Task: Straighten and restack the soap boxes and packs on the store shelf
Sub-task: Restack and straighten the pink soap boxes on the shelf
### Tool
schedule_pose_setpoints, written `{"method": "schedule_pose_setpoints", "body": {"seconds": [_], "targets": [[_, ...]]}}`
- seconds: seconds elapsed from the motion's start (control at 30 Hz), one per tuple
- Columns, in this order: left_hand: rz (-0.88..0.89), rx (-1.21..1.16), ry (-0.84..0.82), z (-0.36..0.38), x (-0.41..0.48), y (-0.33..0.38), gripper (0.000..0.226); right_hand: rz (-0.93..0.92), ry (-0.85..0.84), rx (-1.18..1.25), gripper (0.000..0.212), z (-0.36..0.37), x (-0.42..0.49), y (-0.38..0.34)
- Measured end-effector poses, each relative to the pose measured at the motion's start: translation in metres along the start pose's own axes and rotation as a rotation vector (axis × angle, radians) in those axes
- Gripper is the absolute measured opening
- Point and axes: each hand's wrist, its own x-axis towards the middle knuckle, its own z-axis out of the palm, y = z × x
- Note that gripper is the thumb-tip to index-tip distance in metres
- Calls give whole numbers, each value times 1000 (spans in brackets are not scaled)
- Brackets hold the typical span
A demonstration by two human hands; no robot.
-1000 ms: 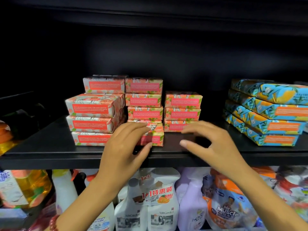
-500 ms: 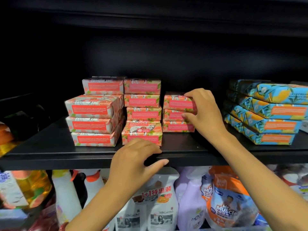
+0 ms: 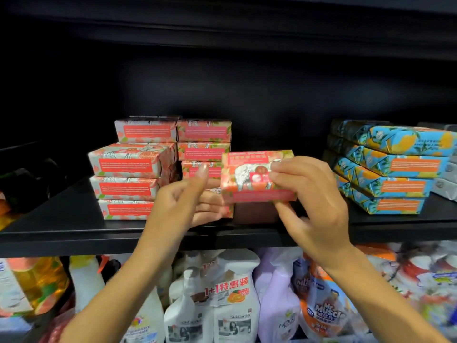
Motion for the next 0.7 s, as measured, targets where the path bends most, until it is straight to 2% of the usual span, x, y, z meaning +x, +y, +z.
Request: {"method": "schedule_pose_setpoints", "body": {"seconds": [0.1, 0.2, 0.3, 0.37, 0.43, 0.53, 0.63, 0.7], "targets": [[-56, 24, -89, -3, 4, 6, 45, -105, -77, 0, 26, 0, -3, -6], [-74, -16, -78, -9, 2, 3, 44, -65, -156, 23, 33, 0, -5, -9], [-7, 28, -32, -13, -1, 2, 32, 129, -198, 145, 55, -4, -3, -16], [79, 89, -8, -12, -5, 3, 36, 340, -198, 212, 71, -7, 2, -20], [148, 94, -28, -10, -9, 2, 38, 557, -239, 311, 77, -9, 10, -23], [221, 102, -48, -9, -10, 0, 35, 698, -351, 489, 70, -11, 21, -21], [230, 118, -51, -12, -7, -2, 38, 694, -387, 481, 61, -13, 27, -19], [244, 114, -95, -14, -6, -1, 41, 655, -339, 461, 51, -13, 26, -21]]}}
